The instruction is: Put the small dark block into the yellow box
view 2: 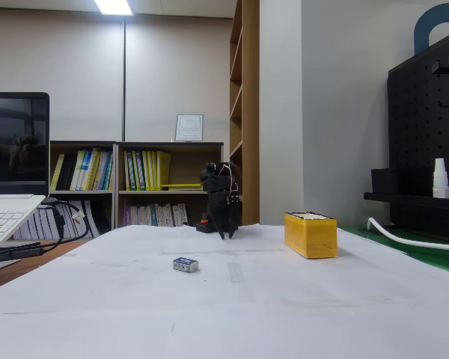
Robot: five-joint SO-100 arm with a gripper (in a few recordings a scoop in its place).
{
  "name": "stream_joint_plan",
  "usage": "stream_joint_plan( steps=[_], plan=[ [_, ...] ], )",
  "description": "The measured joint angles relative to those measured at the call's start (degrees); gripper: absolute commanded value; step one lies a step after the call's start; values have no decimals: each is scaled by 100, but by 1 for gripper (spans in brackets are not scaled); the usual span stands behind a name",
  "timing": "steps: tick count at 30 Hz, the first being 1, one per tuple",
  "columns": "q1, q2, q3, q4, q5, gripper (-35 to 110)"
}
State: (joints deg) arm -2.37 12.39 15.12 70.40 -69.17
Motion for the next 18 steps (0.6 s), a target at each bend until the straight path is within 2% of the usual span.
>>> stream_joint_plan(
  steps=[9,11,15,16,18],
  plan=[
    [97,3507,4228,448,2294,4],
    [211,4192,5221,747,2610,11],
    [527,5467,6829,1292,3243,15],
    [615,5774,7181,1406,3437,21],
    [809,6354,7761,1424,3858,22]
  ],
)
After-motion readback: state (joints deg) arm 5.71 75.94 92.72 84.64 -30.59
